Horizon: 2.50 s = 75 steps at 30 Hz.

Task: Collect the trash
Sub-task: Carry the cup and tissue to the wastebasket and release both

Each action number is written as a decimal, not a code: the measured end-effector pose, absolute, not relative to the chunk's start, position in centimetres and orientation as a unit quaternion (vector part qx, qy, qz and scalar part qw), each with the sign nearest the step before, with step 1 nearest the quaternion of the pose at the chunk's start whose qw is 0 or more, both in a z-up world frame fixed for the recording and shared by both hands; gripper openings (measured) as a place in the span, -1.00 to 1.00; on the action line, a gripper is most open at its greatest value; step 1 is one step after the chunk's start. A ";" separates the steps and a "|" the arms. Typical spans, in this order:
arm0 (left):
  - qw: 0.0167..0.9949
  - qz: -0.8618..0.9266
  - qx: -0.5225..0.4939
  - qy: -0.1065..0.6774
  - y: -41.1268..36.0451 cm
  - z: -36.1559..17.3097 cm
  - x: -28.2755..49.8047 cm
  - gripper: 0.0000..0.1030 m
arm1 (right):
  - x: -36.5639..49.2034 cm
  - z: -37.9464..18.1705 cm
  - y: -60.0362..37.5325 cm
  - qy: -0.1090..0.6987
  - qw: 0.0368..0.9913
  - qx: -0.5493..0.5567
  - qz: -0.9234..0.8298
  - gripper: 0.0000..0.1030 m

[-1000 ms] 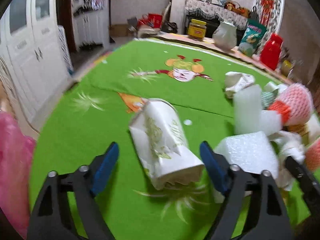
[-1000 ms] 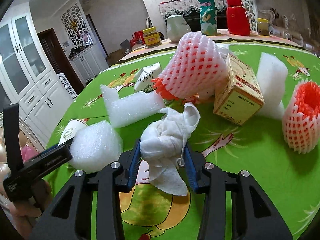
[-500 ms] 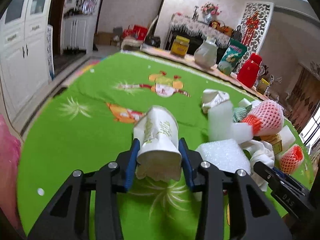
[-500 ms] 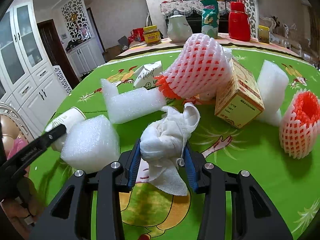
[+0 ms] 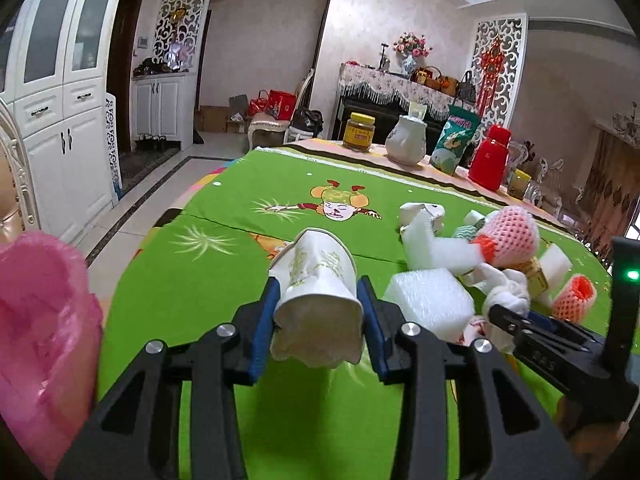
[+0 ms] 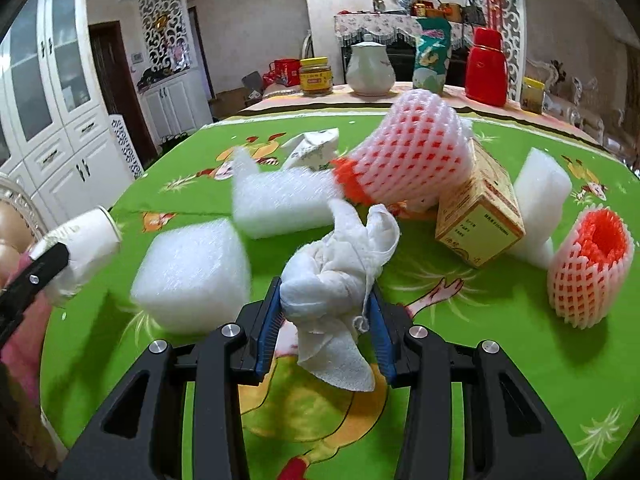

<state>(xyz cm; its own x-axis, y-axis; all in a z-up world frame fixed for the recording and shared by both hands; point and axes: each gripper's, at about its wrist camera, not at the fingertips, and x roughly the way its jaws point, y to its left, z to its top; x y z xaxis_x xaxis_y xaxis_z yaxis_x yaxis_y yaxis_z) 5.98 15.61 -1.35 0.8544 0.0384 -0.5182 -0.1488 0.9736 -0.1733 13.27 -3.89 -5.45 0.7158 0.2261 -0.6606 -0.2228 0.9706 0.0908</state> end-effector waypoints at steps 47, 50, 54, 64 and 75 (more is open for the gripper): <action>0.981 0.154 -0.017 0.119 25.5 3.6 -16.4 -0.24 | -4.6 2.0 9.8 0.205 0.912 -0.061 0.349 -0.20; 0.976 0.173 -0.026 0.127 28.1 3.3 -16.9 -0.24 | -5.0 1.9 12.4 0.205 0.902 -0.071 0.372 -0.19; 0.971 0.194 -0.031 0.138 31.5 2.8 -17.3 -0.24 | -5.6 1.8 15.7 0.198 0.890 -0.081 0.401 -0.19; 0.958 0.206 -0.089 0.180 38.7 0.3 -15.6 -0.24 | -4.3 0.8 22.4 0.223 0.861 -0.097 0.447 -0.19; 0.943 0.237 -0.087 0.217 42.2 -2.0 -14.2 0.19 | -2.8 -2.4 26.8 0.263 0.836 -0.119 0.466 0.13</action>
